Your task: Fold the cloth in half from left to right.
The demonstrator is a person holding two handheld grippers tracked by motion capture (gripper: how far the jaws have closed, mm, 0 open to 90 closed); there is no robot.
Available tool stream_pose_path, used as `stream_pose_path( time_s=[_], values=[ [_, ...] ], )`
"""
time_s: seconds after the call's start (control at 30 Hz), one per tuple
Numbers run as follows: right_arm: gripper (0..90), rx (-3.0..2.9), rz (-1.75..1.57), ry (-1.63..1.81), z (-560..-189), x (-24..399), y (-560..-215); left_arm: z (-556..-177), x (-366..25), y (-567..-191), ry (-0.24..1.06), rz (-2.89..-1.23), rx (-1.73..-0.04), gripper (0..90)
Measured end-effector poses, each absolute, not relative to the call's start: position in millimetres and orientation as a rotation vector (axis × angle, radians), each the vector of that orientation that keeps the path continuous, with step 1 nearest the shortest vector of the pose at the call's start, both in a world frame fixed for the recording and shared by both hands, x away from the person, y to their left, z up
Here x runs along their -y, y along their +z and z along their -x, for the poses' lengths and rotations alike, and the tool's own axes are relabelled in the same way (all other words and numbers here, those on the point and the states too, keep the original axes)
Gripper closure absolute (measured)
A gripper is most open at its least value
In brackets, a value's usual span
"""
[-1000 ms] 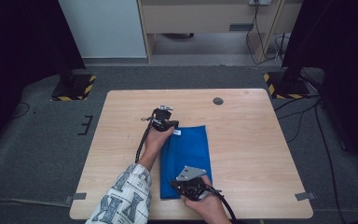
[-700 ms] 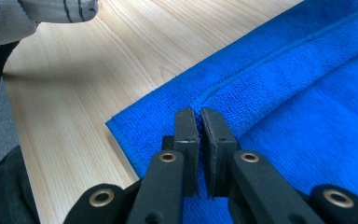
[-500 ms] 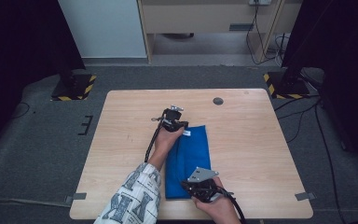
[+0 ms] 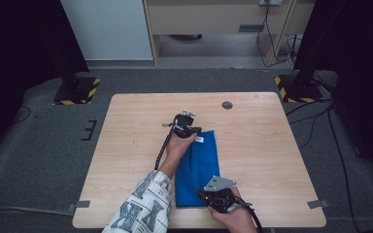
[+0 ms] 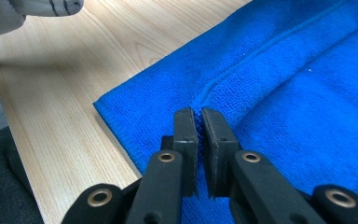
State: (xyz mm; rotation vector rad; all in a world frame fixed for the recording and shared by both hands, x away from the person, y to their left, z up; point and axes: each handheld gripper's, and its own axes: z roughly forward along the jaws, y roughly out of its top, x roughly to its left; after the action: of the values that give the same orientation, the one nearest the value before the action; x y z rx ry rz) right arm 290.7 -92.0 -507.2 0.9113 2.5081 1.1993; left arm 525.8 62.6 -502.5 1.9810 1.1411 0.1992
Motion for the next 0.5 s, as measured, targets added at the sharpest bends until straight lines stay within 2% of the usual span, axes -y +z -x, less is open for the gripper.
stream_pose_path(
  time_s=[0.5],
  values=[
    [84.3, -2.496, -0.952, 1.165, -288, 109, -506, -522, -45, -504, 0.188, -1.994, -1.115, 87.2]
  ],
)
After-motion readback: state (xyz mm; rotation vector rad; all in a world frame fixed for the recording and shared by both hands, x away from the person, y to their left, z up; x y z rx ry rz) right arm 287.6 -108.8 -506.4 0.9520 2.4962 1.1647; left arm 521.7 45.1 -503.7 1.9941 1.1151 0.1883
